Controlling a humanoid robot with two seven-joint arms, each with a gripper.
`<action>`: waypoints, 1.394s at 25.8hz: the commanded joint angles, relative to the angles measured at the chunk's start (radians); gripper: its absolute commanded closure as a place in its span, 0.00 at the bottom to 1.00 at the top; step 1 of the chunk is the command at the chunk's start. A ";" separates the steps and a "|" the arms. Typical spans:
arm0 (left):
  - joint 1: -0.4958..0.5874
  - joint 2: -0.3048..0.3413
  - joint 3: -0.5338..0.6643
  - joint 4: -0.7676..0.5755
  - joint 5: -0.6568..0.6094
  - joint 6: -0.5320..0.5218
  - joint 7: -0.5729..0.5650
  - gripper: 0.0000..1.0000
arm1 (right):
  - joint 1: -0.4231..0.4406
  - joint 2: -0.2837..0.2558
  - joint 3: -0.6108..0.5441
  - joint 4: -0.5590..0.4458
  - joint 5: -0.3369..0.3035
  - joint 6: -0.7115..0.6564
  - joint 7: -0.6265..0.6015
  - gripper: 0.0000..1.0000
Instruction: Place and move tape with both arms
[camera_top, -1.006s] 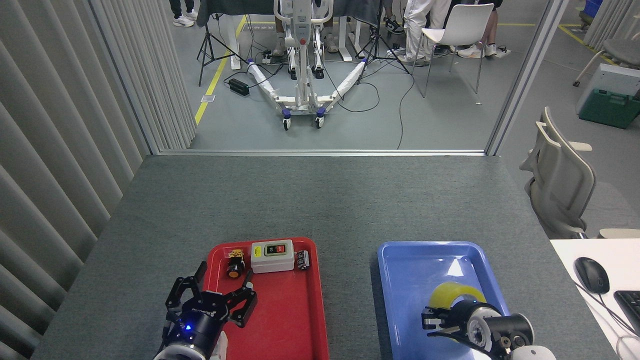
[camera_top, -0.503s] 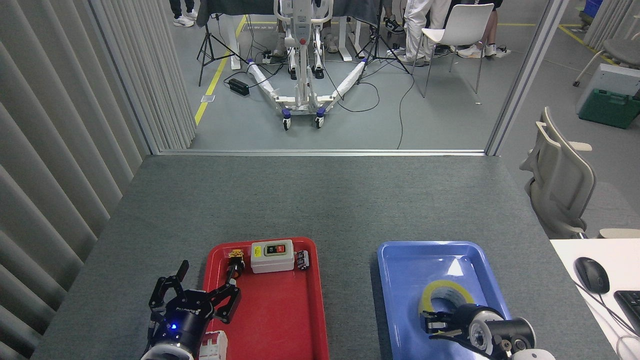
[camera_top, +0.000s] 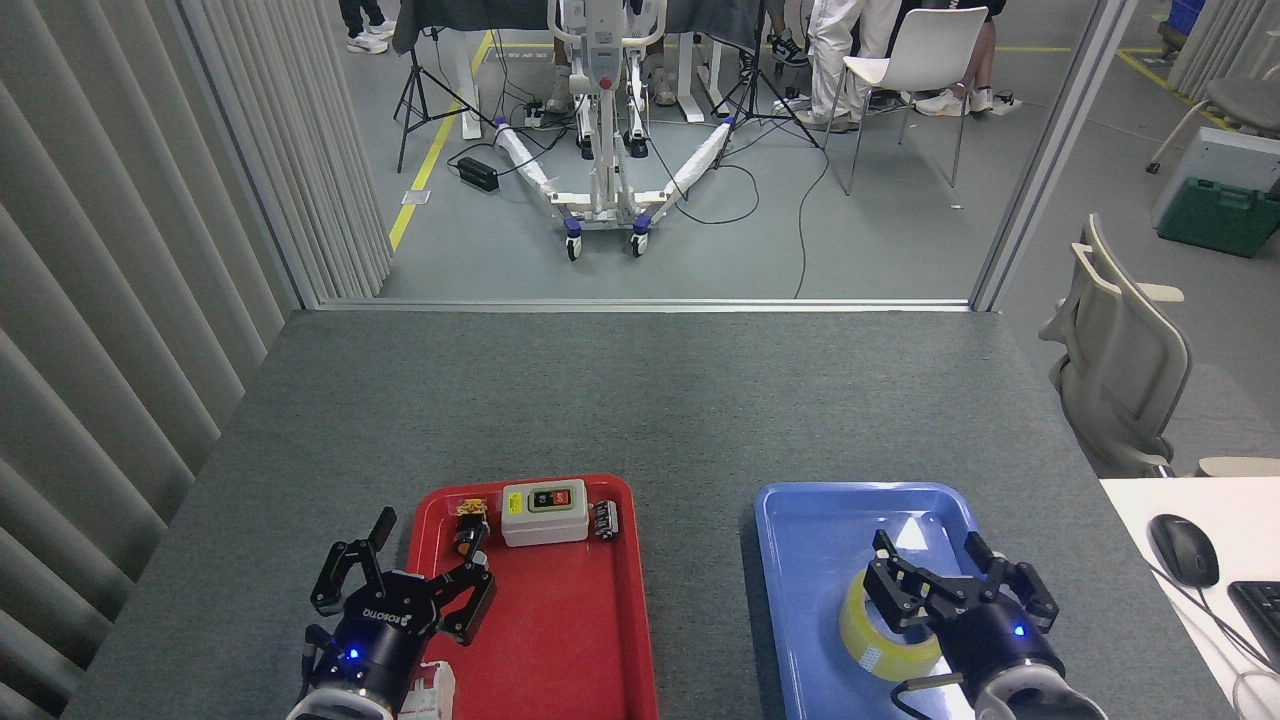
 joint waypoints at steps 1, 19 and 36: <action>-0.002 0.000 0.022 0.000 0.000 0.000 -0.032 0.01 | 0.050 -0.003 -0.007 -0.007 0.025 0.000 -0.294 0.00; 0.004 0.013 0.068 0.009 0.006 -0.028 -0.049 0.01 | 0.093 0.006 -0.008 0.031 0.083 -0.006 -0.326 0.00; 0.001 0.026 0.085 0.049 0.253 -0.034 -0.037 0.00 | 0.106 0.018 -0.004 0.035 0.079 -0.008 -0.323 0.00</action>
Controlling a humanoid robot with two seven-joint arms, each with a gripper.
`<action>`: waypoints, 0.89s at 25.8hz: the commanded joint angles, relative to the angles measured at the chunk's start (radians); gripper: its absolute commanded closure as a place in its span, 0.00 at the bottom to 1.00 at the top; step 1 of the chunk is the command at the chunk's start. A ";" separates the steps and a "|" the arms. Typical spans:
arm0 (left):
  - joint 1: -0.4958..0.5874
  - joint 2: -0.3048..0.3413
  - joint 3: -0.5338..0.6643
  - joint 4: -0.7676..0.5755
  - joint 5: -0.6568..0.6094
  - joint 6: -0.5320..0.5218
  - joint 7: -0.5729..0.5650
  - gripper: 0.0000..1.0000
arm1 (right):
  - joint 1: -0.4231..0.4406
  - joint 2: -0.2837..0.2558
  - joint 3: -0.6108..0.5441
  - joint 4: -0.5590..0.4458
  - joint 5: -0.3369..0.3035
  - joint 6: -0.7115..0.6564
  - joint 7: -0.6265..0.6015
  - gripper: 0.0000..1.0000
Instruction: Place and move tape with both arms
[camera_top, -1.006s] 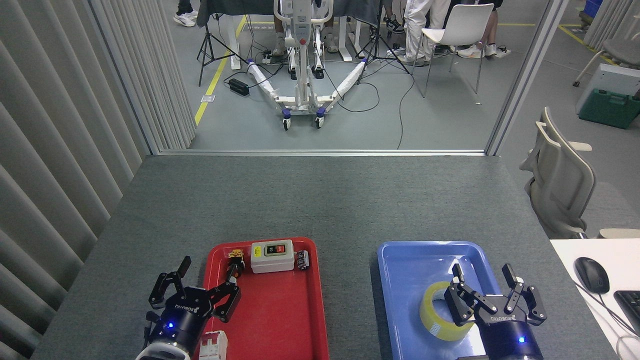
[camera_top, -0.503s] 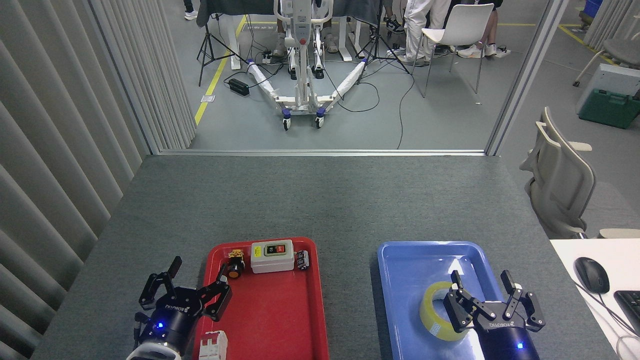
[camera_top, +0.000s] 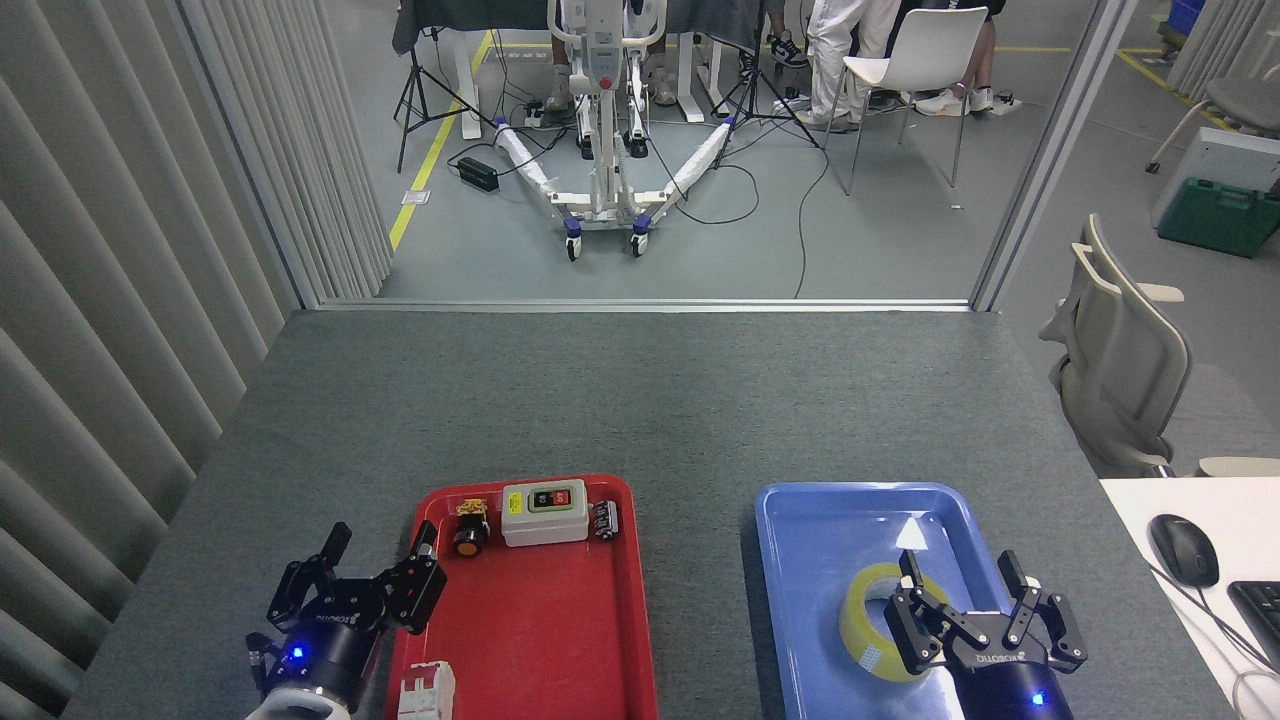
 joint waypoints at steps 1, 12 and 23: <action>0.001 0.007 -0.002 0.004 -0.001 -0.003 0.000 0.00 | 0.002 0.014 0.004 0.004 -0.001 -0.001 -0.001 0.00; 0.057 0.005 0.046 -0.028 -0.066 -0.009 0.006 0.00 | 0.002 0.016 0.004 0.004 0.001 -0.034 -0.003 0.00; 0.086 -0.039 0.073 -0.056 -0.216 -0.016 0.005 0.00 | 0.003 0.031 0.002 0.004 0.001 -0.032 -0.003 0.00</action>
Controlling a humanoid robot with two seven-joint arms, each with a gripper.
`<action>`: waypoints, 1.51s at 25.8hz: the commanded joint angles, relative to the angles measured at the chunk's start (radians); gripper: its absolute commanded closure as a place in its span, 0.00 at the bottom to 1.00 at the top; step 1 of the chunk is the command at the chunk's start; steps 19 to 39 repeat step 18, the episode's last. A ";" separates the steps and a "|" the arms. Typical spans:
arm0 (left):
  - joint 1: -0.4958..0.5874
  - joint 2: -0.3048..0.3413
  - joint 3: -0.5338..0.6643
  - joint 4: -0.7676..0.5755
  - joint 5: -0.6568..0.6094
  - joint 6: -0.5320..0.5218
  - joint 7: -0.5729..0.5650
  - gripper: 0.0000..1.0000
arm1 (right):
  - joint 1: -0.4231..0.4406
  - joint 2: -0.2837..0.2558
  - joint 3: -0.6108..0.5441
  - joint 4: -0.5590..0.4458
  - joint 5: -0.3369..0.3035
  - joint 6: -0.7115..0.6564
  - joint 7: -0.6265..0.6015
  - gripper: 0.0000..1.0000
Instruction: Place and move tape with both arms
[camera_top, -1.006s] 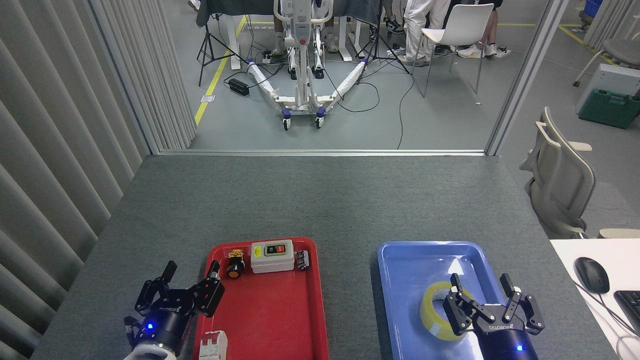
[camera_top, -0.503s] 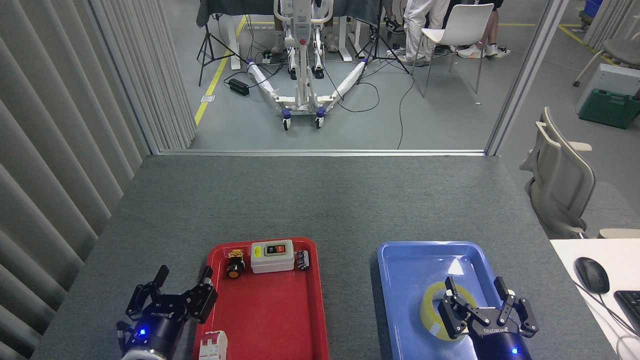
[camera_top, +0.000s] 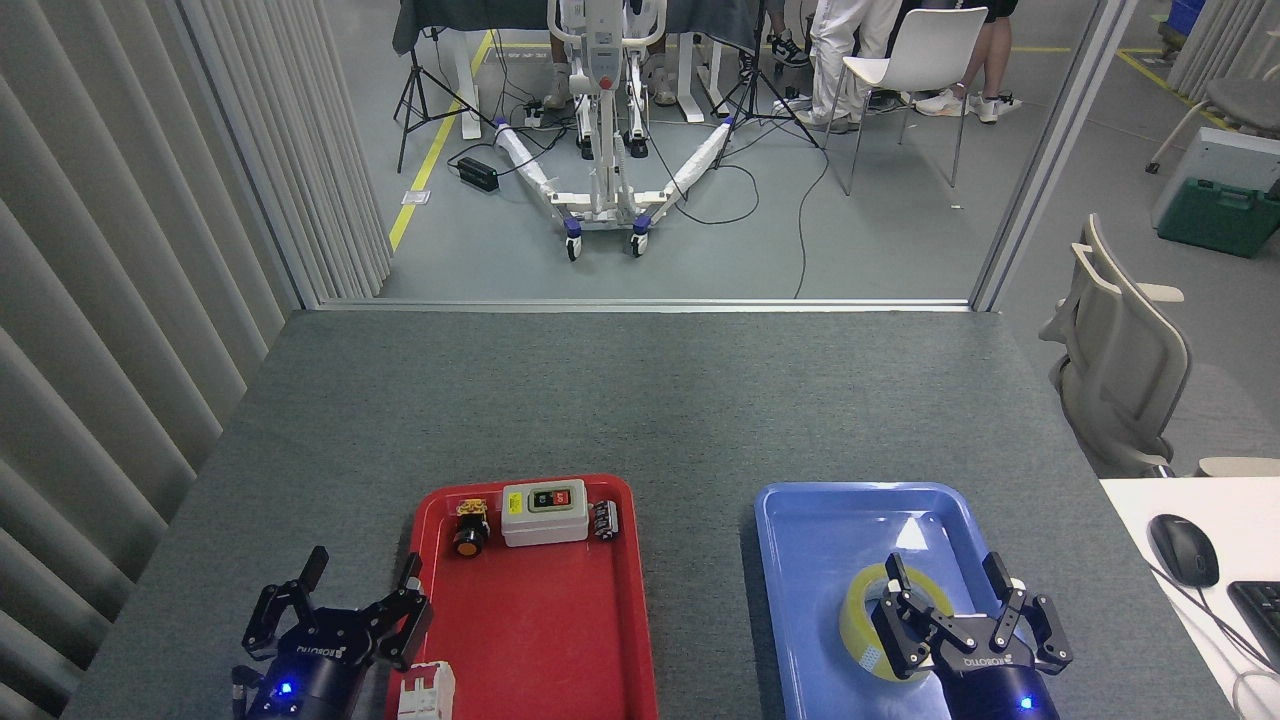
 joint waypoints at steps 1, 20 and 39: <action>0.003 -0.009 0.006 0.005 -0.004 -0.001 0.000 0.00 | 0.000 0.008 0.000 0.000 0.000 0.000 0.000 0.00; 0.023 -0.017 0.011 -0.001 -0.015 -0.016 0.004 0.00 | 0.002 0.011 0.000 0.001 0.000 -0.002 0.000 0.00; 0.023 -0.017 0.011 -0.001 -0.015 -0.016 0.004 0.00 | 0.002 0.011 0.000 0.001 0.000 -0.002 0.000 0.00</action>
